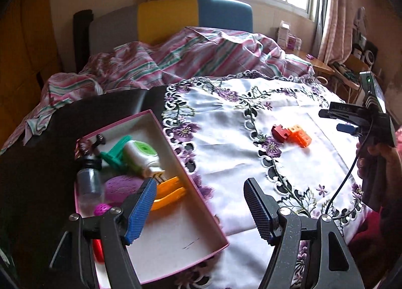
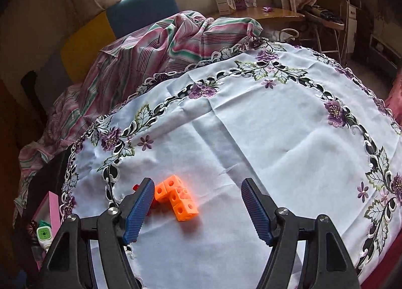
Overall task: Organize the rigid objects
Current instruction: 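Move both tools back toward the red puzzle piece and orange cubes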
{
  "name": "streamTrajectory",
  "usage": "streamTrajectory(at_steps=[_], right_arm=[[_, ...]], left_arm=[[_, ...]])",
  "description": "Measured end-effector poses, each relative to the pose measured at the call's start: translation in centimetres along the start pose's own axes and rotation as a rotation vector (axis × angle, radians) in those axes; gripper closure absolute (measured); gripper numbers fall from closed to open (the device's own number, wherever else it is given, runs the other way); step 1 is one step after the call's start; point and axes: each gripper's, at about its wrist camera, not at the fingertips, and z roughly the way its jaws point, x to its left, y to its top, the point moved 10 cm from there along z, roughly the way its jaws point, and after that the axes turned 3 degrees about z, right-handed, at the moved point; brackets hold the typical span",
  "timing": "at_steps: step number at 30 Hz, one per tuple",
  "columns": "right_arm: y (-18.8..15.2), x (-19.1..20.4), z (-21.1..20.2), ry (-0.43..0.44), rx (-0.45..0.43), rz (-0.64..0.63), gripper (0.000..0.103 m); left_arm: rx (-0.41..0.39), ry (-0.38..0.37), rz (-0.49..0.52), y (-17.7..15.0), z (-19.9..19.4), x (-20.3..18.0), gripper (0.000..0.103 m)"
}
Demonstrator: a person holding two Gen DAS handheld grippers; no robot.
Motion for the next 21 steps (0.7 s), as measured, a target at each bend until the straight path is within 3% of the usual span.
streamTrajectory(at_steps=[21], right_arm=[[0.8,-2.2,0.2,0.03,0.016,0.143,0.03]], left_arm=[[0.118,-0.162,0.111,3.4,8.6,-8.8,0.031]])
